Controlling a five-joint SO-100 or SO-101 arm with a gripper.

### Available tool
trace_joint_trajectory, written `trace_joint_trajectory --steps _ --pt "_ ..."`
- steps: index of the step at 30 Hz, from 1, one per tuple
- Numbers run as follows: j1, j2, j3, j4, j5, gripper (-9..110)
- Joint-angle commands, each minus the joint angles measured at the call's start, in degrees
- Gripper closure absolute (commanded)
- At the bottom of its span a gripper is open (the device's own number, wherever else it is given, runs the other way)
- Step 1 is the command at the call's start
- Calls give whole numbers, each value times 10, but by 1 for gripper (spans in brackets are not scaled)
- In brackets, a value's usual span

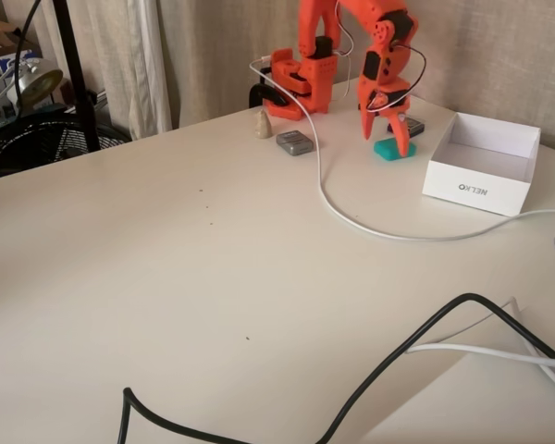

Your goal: Grasp the green cube and put it in the bin.

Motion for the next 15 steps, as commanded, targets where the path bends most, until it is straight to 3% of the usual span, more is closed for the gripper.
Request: trace_joint_trajectory --steps 1,15 --pt "-10 14 -21 4 3 58" --pt "-10 -43 -53 -13 -3 60"
